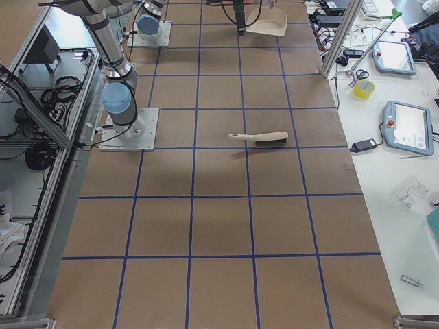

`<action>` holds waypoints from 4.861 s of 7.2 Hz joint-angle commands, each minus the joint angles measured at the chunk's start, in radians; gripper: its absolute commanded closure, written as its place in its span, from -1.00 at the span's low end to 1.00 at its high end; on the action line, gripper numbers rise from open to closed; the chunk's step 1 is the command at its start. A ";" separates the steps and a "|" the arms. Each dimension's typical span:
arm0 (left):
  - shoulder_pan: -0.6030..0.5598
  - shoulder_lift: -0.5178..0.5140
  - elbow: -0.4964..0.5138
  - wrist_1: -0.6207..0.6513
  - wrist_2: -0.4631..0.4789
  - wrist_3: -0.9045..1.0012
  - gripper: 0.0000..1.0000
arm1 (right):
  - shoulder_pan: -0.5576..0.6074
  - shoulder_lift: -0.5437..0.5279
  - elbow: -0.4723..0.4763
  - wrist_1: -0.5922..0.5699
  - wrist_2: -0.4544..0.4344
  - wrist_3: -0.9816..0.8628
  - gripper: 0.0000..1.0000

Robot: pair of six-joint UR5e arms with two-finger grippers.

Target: Sweep and dump trash into bin

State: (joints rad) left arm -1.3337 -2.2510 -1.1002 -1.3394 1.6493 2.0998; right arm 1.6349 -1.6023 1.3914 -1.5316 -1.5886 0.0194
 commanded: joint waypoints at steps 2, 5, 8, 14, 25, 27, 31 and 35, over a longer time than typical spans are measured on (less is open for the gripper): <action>-0.041 -0.041 0.019 -0.055 0.012 -0.046 1.00 | 0.000 -0.007 -0.005 -0.011 0.000 -0.013 -1.00; -0.050 -0.045 -0.032 -0.067 0.012 -0.301 1.00 | -0.004 0.126 0.005 -0.116 -0.056 -0.119 -1.00; -0.051 -0.035 -0.064 -0.060 0.014 -0.337 1.00 | -0.004 0.168 -0.005 -0.136 0.078 -0.113 -1.00; -0.091 -0.016 -0.066 -0.058 0.020 -0.343 -0.48 | -0.049 0.124 -0.005 -0.076 0.056 -0.113 -1.00; -0.303 0.440 -0.023 -0.574 -0.005 -1.554 -0.46 | -0.049 0.056 0.017 0.082 0.050 -0.113 -1.00; -0.254 0.528 -0.041 -0.662 -0.009 -1.593 -0.43 | -0.049 0.056 0.008 0.084 0.055 -0.116 -1.00; -0.190 0.642 -0.194 -0.578 -0.040 -1.636 -0.42 | -0.052 0.055 0.006 0.093 -0.006 -0.130 -1.00; -0.188 0.712 -0.297 -0.547 -0.074 -1.771 -0.45 | -0.049 0.047 0.008 0.070 0.019 -0.115 -1.00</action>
State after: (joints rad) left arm -1.5225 -1.5634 -1.3638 -1.8916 1.5799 0.3657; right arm 1.5850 -1.5546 1.3989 -1.4507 -1.5739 -0.1021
